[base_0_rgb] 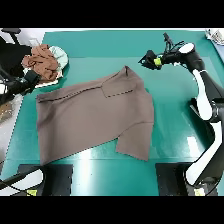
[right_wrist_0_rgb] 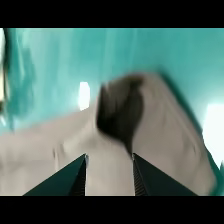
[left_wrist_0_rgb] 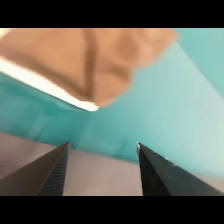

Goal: Fold the shirts.

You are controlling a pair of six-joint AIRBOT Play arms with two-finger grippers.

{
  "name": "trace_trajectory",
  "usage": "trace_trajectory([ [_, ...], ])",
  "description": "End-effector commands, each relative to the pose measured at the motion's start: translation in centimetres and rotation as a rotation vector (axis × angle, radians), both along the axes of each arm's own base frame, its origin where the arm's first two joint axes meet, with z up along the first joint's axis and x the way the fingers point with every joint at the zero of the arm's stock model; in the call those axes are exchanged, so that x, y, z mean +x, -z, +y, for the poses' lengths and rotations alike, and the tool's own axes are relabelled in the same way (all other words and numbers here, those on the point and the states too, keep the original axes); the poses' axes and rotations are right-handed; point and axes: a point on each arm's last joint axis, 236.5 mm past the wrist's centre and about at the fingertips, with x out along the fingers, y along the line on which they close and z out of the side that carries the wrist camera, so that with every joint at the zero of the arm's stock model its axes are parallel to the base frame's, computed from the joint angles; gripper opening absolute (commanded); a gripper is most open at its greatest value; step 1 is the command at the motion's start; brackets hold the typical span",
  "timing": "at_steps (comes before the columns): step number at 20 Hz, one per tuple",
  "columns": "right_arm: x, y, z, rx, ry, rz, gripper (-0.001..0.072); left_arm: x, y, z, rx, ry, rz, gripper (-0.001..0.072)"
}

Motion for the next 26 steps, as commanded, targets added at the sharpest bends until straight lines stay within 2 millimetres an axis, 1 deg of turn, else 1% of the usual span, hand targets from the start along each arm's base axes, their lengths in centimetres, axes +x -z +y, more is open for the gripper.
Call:
trace_trajectory([
  [1, -6.5, 1.4, -3.2, -0.184, -0.193, 0.155, 0.0343, -3.0, 0.1, -3.7, 0.109, 0.307, 0.175, 0.0493],
  [2, -8.5, 1.8, -4.5, -0.248, -0.230, 0.210, 0.0343, -5.0, 1.5, -4.6, 0.102, 0.374, 0.265, 0.0493],
  [3, -10.0, 1.9, -5.6, -0.306, -0.255, 0.230, 0.0343, -7.4, 3.3, -4.9, 0.113, 0.431, 0.373, 0.0493],
  [4, -11.2, 2.0, -6.6, -0.357, -0.252, 0.238, 0.0343, -9.6, 4.5, -4.6, 0.142, 0.461, 0.457, 0.0493],
  [5, -12.1, 2.0, -7.4, -0.380, -0.234, 0.244, 0.0344, -11.8, 5.3, -3.8, 0.180, 0.459, 0.524, 0.0493],
  [6, -13.2, 2.0, -7.6, -0.369, -0.212, 0.246, 0.0344, -13.5, 5.4, -3.1, 0.216, 0.441, 0.553, 0.0493],
  [7, -14.6, 2.2, -7.8, -0.356, -0.190, 0.255, 0.0344, -15.0, 5.0, -2.4, 0.259, 0.415, 0.559, 0.0493],
  [8, -16.1, 2.8, -7.8, -0.348, -0.172, 0.267, 0.0344, -16.6, 4.5, -2.2, 0.285, 0.397, 0.556, 0.0493],
  [10, -19.4, 4.4, -7.8, -0.334, -0.167, 0.286, 0.0344, -19.3, 3.9, -2.5, 0.299, 0.381, 0.557, 0.0494],
  [11, -21.4, 5.4, -7.7, -0.336, -0.171, 0.314, 0.0379, -20.3, 3.9, -2.8, 0.287, 0.382, 0.575, 0.0495],
  [12, -23.0, 6.3, -7.9, -0.329, -0.167, 0.338, 0.0505, -21.6, 4.3, -3.2, 0.265, 0.402, 0.621, 0.0495],
  [13, -24.4, 7.1, -8.0, -0.328, -0.170, 0.356, 0.0549, -22.7, 4.7, -3.6, 0.245, 0.422, 0.667, 0.0496],
  [14, -25.8, 7.8, -8.0, -0.328, -0.173, 0.368, 0.0548, -23.4, 5.0, -3.8, 0.233, 0.432, 0.692, 0.0495],
  [15, -26.7, 8.2, -8.3, -0.326, -0.160, 0.376, 0.0548, -23.4, 5.0, -4.1, 0.218, 0.433, 0.691, 0.0496],
  [18, -28.8, 9.0, -8.9, -0.309, -0.127, 0.379, 0.0548, -23.6, 4.9, -5.3, 0.170, 0.453, 0.685, 0.0496],
  [21, -29.6, 9.1, -7.9, -0.202, -0.085, 0.358, 0.0548, -23.5, 4.9, -5.3, 0.168, 0.452, 0.684, 0.0496],
  [24, -29.6, 9.4, -5.9, -0.117, -0.060, 0.334, 0.0548, -23.4, 4.8, -5.7, 0.153, 0.458, 0.675, 0.0496],
  [26, -29.2, 9.7, -4.4, -0.111, -0.064, 0.306, 0.0548, -23.4, 4.8, -5.9, 0.145, 0.460, 0.670, 0.0496],
])
